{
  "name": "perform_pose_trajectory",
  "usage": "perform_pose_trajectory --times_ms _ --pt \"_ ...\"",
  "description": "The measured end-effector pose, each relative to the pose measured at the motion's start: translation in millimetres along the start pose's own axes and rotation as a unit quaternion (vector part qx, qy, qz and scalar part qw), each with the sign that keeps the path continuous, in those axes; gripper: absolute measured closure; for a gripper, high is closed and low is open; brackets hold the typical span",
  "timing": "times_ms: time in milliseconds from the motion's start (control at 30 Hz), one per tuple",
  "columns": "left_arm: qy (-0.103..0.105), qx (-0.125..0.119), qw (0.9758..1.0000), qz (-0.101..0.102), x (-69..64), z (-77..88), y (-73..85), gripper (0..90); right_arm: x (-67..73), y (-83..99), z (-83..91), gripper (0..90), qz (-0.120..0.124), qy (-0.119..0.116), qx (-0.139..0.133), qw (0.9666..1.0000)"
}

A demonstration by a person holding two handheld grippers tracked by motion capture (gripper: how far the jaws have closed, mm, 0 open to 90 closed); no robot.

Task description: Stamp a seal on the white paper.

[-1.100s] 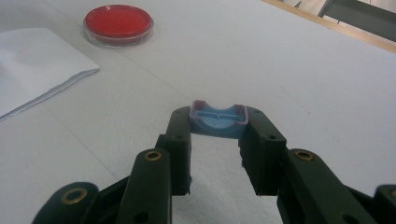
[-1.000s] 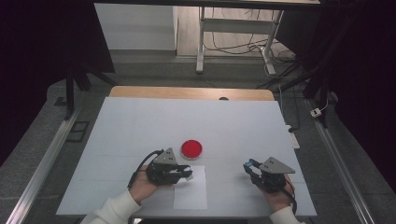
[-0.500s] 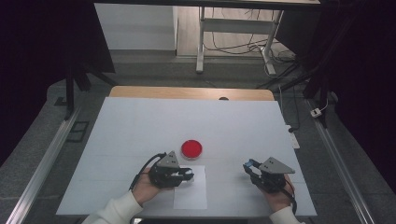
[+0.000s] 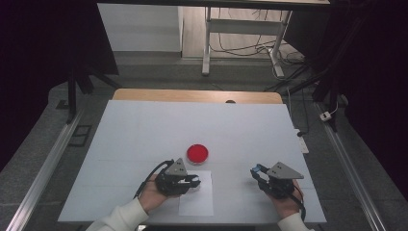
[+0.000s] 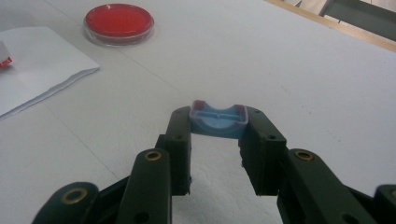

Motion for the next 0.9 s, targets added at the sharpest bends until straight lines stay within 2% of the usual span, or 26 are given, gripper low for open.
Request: perform_pose_trajectory --times_ms 533,900 --pt "-0.005 0.008 0.9999 -0.005 -1.4 -4.2 2.4 75.1 0.1 0.3 0.1 64.7 -0.001 0.001 0.002 1.0" --pt "-0.013 0.023 0.9994 -0.021 -4.1 -8.0 5.0 75.1 0.1 0.2 0.0 64.7 -0.001 0.0 0.001 1.0"
Point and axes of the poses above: each handheld gripper's, and its own axes: z roughly backward along the jaws, y roughly out of its underside, x roughly to its left, the point moved 6 cm from there along -z, roughly forward along the jaws, and after that the axes turned 1 degree about x, right-handed, at the moved point
